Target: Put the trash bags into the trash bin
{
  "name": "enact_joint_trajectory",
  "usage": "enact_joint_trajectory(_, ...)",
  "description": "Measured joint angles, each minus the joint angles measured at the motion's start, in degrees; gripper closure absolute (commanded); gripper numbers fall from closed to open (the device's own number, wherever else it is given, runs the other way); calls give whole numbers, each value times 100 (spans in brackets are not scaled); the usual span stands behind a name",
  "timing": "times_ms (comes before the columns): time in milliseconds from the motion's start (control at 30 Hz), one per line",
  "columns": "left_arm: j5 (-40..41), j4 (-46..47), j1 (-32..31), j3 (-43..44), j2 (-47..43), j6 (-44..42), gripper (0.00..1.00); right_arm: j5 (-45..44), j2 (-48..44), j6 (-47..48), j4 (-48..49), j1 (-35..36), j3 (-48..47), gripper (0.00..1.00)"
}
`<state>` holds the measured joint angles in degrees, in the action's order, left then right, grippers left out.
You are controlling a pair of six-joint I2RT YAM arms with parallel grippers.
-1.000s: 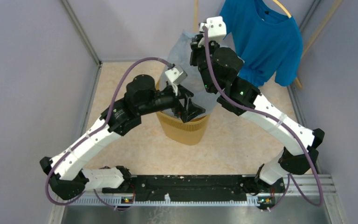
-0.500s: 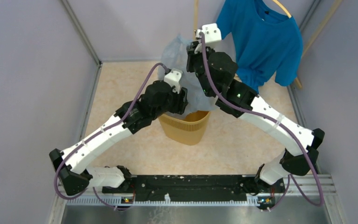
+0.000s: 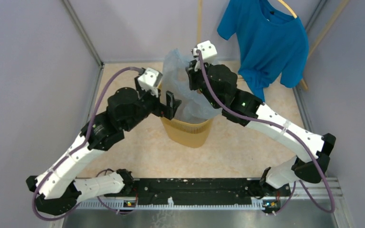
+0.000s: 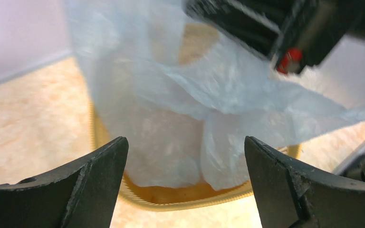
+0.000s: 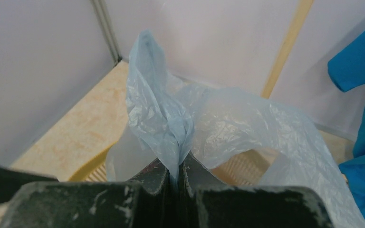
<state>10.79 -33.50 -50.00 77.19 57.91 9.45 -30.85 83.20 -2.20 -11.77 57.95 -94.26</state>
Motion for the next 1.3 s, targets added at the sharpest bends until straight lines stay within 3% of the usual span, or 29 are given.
enact_joint_trajectory(300,1224,24,2,111,-343,35,2,927,9,-533,-437,-122,120,100)
enact_joint_trajectory(633,2048,-358,2,-909,-356,745,6,1803,155,-1652,-691,-1158,11,100)
enact_joint_trajectory(800,2343,-90,81,-1174,-269,885,13,1943,101,-1864,-638,-1237,166,100)
enact_joint_trajectory(1033,2181,828,673,-1104,544,817,21,2022,66,-1952,-625,-1287,278,100)
enact_joint_trajectory(1167,1655,1311,1276,-999,933,671,20,1980,-79,-1950,-581,-1294,330,100)
enact_joint_trajectory(1300,964,1484,1423,-772,1224,476,15,1904,-304,-1950,-516,-1322,461,100)
